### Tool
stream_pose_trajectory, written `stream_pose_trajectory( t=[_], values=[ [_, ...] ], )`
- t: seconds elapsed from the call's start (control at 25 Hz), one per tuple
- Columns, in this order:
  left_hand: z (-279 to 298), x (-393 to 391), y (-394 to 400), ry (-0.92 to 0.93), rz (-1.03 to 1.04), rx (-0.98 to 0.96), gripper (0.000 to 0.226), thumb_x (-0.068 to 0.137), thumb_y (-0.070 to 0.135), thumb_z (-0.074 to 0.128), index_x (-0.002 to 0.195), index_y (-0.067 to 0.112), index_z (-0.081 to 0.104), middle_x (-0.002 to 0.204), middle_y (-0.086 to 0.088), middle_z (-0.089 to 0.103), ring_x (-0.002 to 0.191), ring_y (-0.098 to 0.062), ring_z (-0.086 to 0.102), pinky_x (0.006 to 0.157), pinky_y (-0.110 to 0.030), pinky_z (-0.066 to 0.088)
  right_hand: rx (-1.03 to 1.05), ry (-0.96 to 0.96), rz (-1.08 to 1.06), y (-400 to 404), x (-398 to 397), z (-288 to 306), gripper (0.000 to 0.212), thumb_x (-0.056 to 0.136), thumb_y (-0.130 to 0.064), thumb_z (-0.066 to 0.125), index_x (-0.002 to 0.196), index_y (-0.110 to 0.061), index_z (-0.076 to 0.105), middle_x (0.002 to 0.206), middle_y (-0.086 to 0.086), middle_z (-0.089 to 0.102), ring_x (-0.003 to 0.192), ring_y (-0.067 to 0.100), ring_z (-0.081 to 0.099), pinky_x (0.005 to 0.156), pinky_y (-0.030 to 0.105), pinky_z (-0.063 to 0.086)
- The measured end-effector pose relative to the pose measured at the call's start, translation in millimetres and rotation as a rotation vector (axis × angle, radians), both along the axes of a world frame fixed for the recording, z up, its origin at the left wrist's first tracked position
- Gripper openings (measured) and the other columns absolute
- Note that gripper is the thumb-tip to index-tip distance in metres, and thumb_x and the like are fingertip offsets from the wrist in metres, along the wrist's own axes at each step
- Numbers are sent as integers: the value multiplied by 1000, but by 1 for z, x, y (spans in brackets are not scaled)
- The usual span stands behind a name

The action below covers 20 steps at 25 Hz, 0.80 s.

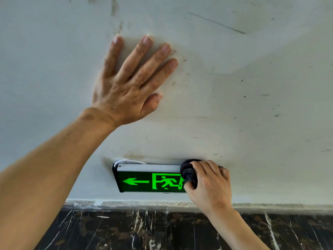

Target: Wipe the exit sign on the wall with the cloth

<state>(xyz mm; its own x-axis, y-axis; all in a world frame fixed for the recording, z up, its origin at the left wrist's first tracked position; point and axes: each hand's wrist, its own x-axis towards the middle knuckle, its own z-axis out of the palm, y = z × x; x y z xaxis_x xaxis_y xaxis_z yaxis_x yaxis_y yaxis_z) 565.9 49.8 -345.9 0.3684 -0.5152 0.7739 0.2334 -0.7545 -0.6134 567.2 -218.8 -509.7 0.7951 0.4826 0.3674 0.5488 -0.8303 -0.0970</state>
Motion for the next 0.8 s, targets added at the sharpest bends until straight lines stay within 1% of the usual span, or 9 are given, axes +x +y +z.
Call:
stream_pose_trajectory(
  t=[0.12,0.32,0.48,0.56,0.64,0.68,0.8],
  values=[
    [1,0,1,3,-1,1,66,100,42,42,159,16,30,160,-8,28,148,-33,23,121,-59,9,1,54,-50,-10,4,3,46,58,-37,68,101,-20,69,92,-6,72,91,23,65,75,39,47],
    [0,0,0,-2,-7,1,66,101,43,40,160,15,29,161,-7,28,148,-33,22,121,-58,9,-29,172,-157,-17,5,8,49,74,-44,57,116,-19,64,102,-2,73,97,24,65,84,38,45],
    [0,0,0,-2,-8,-5,65,101,42,41,160,15,30,161,-7,28,148,-33,23,121,-58,9,78,252,-193,-15,4,12,37,81,-42,52,110,-21,60,98,-3,70,86,20,63,82,33,44],
    [0,-1,-1,-3,-12,-4,64,101,42,41,159,16,31,161,-7,28,148,-33,23,121,-58,10,121,288,-236,-18,3,15,36,83,-40,52,111,-18,59,98,0,68,82,22,62,80,33,45],
    [0,-1,-1,-4,-14,-7,64,101,42,41,159,16,32,161,-7,28,148,-33,24,120,-58,11,149,307,-279,-22,2,17,35,84,-39,52,110,-16,59,94,1,65,74,21,58,74,32,45],
    [-1,-1,-1,-3,-13,-9,64,101,42,41,159,16,31,161,-7,28,148,-32,23,120,-58,10,156,312,-292,-25,0,18,33,84,-39,51,107,-16,59,87,-1,62,67,18,53,70,31,43],
    [0,-1,-2,2,-11,-9,65,101,42,41,159,16,31,161,-7,27,148,-33,22,120,-58,9,160,365,-291,-35,-6,20,23,81,-43,48,90,-23,55,70,-13,48,55,6,44,61,28,36]
  ],
)
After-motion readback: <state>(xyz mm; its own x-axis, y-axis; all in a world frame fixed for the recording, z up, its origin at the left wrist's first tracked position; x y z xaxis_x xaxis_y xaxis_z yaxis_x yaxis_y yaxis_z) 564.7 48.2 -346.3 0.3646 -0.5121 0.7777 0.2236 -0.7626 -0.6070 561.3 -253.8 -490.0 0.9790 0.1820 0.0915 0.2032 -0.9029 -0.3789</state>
